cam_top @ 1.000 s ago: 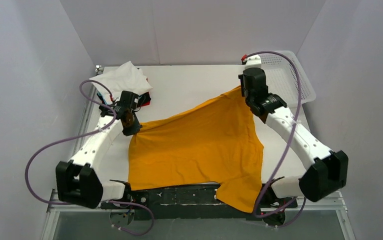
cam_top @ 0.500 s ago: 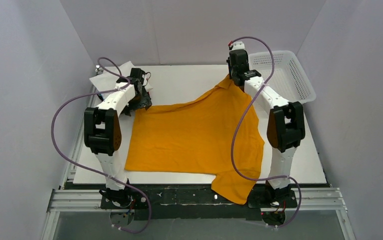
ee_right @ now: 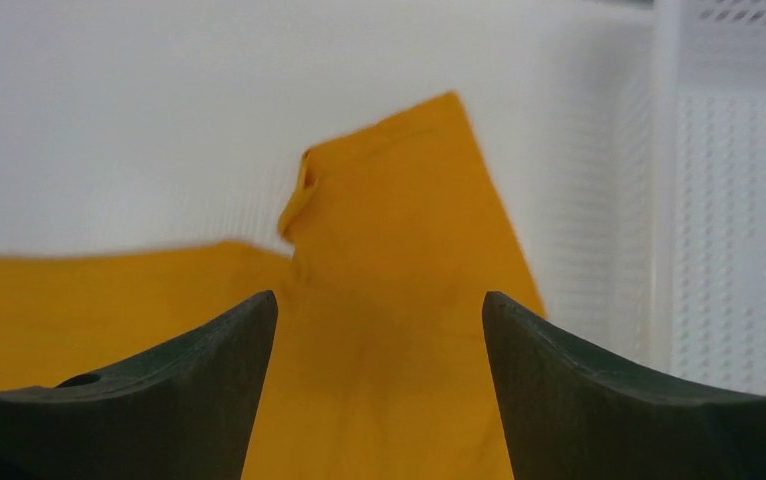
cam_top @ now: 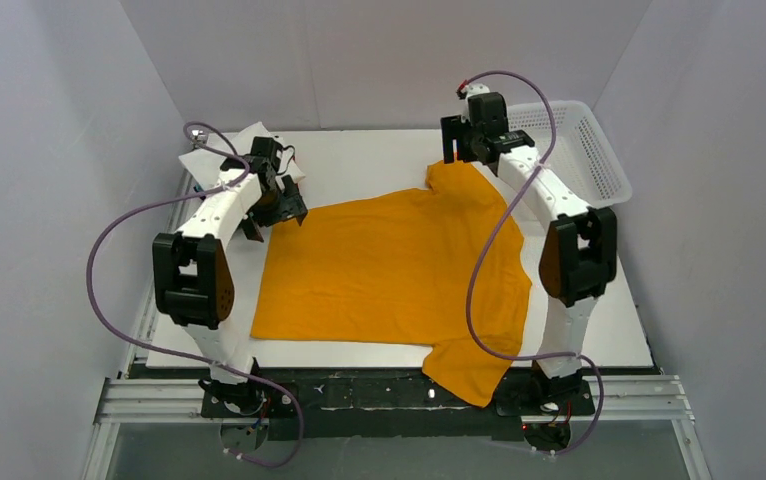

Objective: Fold and stack the t-shirts
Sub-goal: Flatten out the tshirt

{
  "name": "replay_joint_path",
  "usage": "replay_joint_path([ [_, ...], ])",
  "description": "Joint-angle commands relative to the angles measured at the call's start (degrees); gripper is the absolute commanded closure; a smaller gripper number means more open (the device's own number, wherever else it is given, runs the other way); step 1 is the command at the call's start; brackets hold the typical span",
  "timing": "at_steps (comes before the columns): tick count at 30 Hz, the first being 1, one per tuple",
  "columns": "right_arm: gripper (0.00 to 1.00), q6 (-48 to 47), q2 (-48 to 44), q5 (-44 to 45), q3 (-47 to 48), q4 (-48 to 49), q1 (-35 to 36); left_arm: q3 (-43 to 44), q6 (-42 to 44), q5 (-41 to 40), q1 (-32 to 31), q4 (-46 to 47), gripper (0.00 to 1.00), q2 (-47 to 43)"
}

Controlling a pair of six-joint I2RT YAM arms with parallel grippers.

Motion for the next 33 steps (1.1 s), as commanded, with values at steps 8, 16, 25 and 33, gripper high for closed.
replay_joint_path([
  [8,0.17,18.3,-31.2,-11.7,-37.4,-0.5,3.9,-31.3,-9.3,6.3,-0.6,-9.2,0.02,-29.5],
  [16,0.19,24.2,-38.1,-18.9,-54.8,-0.7,6.0,-42.1,-13.6,9.6,-0.6,-11.8,0.02,-34.0],
  [25,0.19,26.2,-36.6,-15.5,-63.0,2.0,6.1,-49.4,-17.2,16.4,-0.6,-7.1,0.02,-30.3],
  [33,0.17,27.5,-36.8,-5.8,-65.5,-2.8,5.5,-54.6,-19.7,15.5,-0.6,-7.0,0.02,-33.1],
])
